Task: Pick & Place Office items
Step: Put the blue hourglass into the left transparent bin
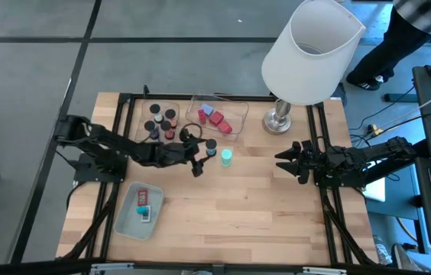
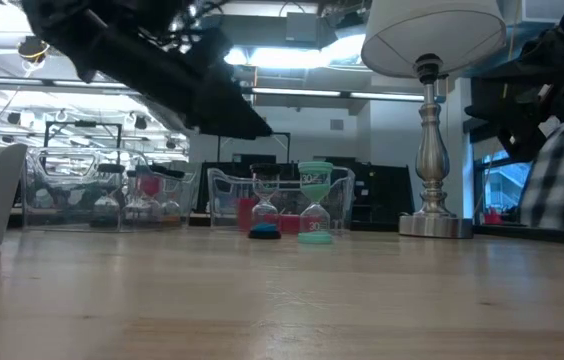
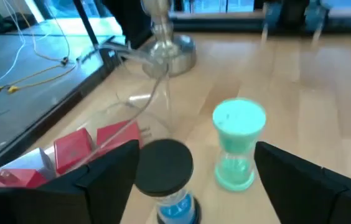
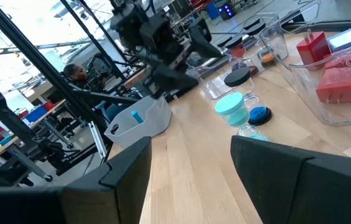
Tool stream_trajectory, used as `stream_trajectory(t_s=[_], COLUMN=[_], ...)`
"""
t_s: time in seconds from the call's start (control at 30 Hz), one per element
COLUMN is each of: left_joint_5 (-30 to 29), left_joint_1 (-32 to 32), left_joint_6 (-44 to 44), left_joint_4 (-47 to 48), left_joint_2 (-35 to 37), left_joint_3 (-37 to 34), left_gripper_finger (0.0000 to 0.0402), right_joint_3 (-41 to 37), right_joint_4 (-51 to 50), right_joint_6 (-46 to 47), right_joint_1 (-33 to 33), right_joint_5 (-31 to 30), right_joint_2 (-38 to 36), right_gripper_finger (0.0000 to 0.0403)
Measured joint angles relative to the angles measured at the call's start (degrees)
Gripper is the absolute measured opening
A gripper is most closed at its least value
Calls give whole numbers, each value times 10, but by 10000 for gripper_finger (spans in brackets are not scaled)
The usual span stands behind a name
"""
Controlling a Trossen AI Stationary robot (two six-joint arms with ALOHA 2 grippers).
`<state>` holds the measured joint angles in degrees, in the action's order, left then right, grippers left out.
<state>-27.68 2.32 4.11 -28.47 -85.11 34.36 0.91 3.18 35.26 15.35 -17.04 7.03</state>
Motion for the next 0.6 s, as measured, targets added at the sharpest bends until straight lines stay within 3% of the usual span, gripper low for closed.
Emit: stream_trajectory(t_s=[0.37, 0.6], left_joint_5=[-72, -3], left_joint_1=[-7, -52], left_joint_6=[-71, 0], left_joint_4=[3, 21], left_joint_2=[-53, -68], left_joint_3=[35, 35], left_gripper_finger=[379, 381], right_joint_3=[0, 0], right_joint_4=[0, 0], right_joint_6=[0, 0], right_joint_1=[0, 0], right_joint_5=[0, 0], right_joint_2=[0, 0], right_gripper_finger=[224, 224])
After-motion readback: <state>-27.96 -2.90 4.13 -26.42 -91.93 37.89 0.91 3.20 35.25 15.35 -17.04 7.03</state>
